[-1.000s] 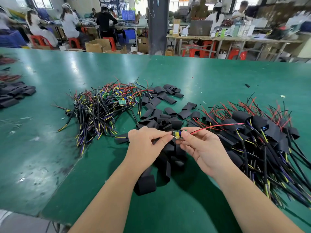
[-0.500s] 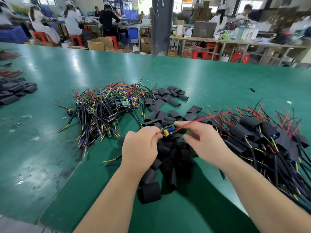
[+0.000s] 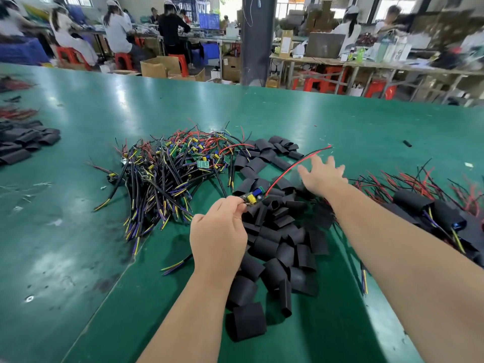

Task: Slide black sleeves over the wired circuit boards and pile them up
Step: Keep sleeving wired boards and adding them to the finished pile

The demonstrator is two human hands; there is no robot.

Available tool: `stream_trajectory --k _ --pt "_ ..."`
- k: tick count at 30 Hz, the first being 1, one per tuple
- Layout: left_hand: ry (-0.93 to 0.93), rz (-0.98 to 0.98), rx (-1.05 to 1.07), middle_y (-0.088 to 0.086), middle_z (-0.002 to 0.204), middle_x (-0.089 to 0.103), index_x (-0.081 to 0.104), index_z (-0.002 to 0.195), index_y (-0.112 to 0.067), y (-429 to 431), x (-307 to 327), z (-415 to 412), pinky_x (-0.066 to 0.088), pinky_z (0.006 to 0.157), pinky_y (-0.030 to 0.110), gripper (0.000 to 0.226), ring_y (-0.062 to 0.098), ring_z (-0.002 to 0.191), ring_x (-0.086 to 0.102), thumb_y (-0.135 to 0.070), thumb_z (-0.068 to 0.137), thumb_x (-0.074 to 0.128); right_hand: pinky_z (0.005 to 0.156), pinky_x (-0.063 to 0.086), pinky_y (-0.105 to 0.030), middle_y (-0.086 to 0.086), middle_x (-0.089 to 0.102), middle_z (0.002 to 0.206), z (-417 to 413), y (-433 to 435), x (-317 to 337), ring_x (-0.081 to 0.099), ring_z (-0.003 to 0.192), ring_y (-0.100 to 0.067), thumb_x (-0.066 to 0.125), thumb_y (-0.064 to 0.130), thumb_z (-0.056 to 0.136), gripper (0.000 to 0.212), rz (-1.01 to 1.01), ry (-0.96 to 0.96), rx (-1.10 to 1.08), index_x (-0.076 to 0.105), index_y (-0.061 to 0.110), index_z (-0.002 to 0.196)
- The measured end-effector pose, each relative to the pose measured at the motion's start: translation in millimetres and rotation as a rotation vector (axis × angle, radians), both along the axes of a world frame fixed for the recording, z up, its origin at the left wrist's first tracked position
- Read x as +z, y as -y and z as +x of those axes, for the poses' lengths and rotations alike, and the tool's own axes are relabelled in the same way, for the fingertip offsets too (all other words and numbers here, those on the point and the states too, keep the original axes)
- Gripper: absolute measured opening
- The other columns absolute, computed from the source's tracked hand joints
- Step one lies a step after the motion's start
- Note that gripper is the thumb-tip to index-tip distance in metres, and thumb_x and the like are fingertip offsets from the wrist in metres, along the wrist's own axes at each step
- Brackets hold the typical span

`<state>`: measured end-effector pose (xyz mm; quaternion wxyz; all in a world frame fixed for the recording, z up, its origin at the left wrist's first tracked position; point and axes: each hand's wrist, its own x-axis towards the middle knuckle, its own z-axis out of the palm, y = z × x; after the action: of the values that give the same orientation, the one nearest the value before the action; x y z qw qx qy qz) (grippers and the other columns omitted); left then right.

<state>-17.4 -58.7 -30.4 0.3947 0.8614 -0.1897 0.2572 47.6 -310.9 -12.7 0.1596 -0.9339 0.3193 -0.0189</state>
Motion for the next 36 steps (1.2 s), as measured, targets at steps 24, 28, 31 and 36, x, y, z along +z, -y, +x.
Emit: stream_trajectory --k 24,28,31,36 --pt "-0.041 0.037 0.257 -0.008 0.069 0.063 0.065 0.081 -0.021 4 -11 16 0.031 0.07 0.035 0.031 0.02 0.056 0.056 -0.03 0.094 0.038 0.111 0.005 -0.069 -0.003 0.003 0.162 133 1 1 -0.006 0.147 -0.039 0.039 0.075 0.078 0.072 -0.112 -0.009 0.316 0.016 0.057 0.143" --pt "-0.044 0.04 0.242 -0.009 0.071 0.064 0.065 0.081 -0.022 4 -11 17 0.03 0.071 0.034 0.031 0.019 0.056 0.057 -0.03 0.094 0.037 0.117 -0.001 -0.059 -0.006 0.013 0.161 147 -7 -1 0.011 0.148 -0.033 0.032 0.079 0.08 0.074 -0.087 -0.134 0.387 0.025 0.048 0.146" --pt "-0.054 0.029 0.233 -0.009 0.072 0.065 0.065 0.082 -0.022 3 -10 16 0.03 0.071 0.034 0.033 0.02 0.058 0.058 -0.03 0.094 0.036 0.115 0.025 -0.044 -0.007 0.036 0.153 132 -19 -9 0.032 0.139 -0.033 0.052 0.065 0.082 0.07 -0.025 -0.102 0.416 0.038 0.034 0.144" --pt "-0.079 0.0 0.216 -0.007 0.071 0.063 0.064 0.082 -0.021 2 -8 15 0.03 0.07 0.034 0.034 0.022 0.058 0.057 -0.031 0.094 0.034 0.107 0.036 -0.039 -0.006 0.057 0.133 76 -42 0 0.05 0.124 -0.028 0.065 0.044 0.084 0.049 -0.021 0.015 0.48 0.056 0.024 0.128"
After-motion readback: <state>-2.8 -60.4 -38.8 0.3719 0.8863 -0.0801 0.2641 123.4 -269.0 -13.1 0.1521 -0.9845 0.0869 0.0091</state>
